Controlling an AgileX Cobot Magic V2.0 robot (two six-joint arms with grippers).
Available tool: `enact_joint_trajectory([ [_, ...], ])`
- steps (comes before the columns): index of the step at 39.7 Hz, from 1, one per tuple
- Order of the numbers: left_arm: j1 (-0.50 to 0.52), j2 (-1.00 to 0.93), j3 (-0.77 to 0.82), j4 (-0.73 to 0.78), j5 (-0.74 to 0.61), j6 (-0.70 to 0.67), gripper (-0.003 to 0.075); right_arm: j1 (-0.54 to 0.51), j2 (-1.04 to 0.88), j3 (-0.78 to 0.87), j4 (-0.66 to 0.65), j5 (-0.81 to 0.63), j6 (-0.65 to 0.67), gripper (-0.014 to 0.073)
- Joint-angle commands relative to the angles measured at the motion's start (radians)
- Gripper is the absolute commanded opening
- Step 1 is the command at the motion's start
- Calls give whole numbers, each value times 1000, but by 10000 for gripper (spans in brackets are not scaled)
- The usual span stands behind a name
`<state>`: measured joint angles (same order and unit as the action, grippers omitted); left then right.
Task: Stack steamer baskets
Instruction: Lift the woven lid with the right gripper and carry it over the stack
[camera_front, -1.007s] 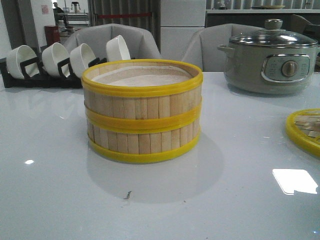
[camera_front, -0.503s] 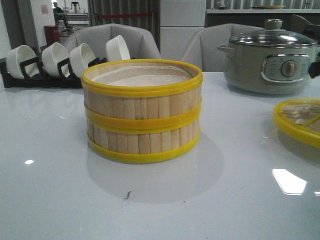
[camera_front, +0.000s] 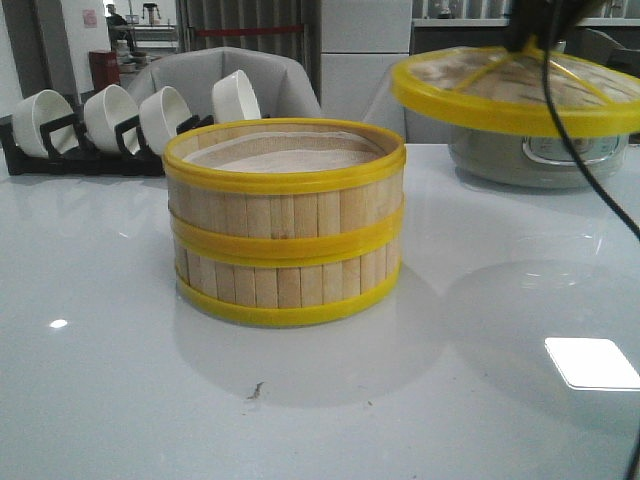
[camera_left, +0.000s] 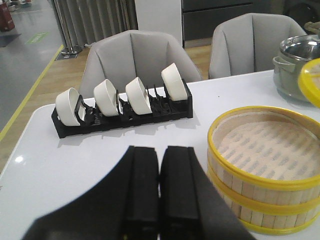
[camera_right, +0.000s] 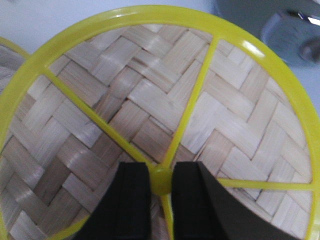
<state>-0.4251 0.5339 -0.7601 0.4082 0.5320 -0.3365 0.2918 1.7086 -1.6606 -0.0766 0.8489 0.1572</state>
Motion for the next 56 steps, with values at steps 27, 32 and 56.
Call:
enact_joint_trajectory([
  [27, -3, 8, -27, 13, -89, 2, 87, 291, 296, -489, 108, 146, -20, 50],
  [32, -3, 8, -27, 13, -89, 2, 87, 291, 309, -489, 105, 145, -20, 50],
  [56, -3, 8, -27, 13, -89, 2, 87, 284, 323, -489, 41, 127, -20, 50],
])
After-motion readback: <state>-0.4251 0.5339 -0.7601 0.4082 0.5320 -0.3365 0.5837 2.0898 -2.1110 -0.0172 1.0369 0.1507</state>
